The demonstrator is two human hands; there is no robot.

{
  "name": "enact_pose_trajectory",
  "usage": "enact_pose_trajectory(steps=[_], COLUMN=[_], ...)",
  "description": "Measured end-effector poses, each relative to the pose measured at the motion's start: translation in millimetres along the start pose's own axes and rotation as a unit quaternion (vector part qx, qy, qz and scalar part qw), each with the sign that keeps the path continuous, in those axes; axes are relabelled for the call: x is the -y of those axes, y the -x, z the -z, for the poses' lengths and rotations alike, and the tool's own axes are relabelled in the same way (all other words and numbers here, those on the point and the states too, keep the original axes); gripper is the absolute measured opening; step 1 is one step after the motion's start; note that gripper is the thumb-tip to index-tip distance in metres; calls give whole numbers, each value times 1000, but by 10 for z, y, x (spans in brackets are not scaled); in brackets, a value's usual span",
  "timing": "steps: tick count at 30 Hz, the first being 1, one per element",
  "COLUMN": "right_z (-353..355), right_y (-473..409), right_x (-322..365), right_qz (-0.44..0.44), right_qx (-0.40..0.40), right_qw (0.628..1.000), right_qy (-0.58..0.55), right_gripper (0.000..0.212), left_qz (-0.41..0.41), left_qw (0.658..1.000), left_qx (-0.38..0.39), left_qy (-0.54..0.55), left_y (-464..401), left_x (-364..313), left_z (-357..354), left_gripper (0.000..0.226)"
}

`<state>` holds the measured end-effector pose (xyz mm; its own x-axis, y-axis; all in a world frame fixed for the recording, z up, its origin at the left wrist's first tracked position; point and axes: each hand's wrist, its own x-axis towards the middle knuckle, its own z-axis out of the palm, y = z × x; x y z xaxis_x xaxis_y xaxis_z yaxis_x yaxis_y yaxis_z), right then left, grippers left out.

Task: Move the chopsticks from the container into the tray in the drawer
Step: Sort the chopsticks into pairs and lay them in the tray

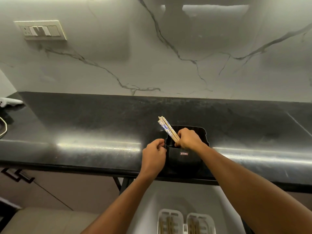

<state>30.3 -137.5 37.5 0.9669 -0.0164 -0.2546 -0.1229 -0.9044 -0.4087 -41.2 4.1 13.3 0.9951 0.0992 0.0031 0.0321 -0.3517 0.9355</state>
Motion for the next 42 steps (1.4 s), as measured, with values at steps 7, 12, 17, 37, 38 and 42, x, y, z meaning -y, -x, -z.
enact_pose_trajectory(steps=[7, 12, 17, 37, 38, 42], right_z=[3, 50, 143, 1129, 1038, 739], right_y=[-39, -38, -36, 636, 674, 791], right_x=[-78, -130, -151, 605, 603, 524], right_qz=[19, 43, 51, 122, 110, 70], right_qx=[-13, -32, -38, 137, 159, 207], right_qw=[1000, 999, 998, 922, 915, 900], right_qy=[-4, -1, -12, -341, -353, -378], right_gripper=[32, 33, 24, 8, 9, 14], left_qz=[16, 18, 11, -14, 25, 108], left_qw=[1000, 1000, 1000, 937, 910, 865], left_qx=[3, 0, -11, 154, 191, 246], left_qy=[5, 6, 10, 314, 368, 423], left_y=[-19, -3, 33, 295, 354, 570], left_x=[55, 82, 94, -565, -564, -408], left_z=[22, 46, 67, 290, 302, 330], left_gripper=[38, 38, 37, 26, 27, 28])
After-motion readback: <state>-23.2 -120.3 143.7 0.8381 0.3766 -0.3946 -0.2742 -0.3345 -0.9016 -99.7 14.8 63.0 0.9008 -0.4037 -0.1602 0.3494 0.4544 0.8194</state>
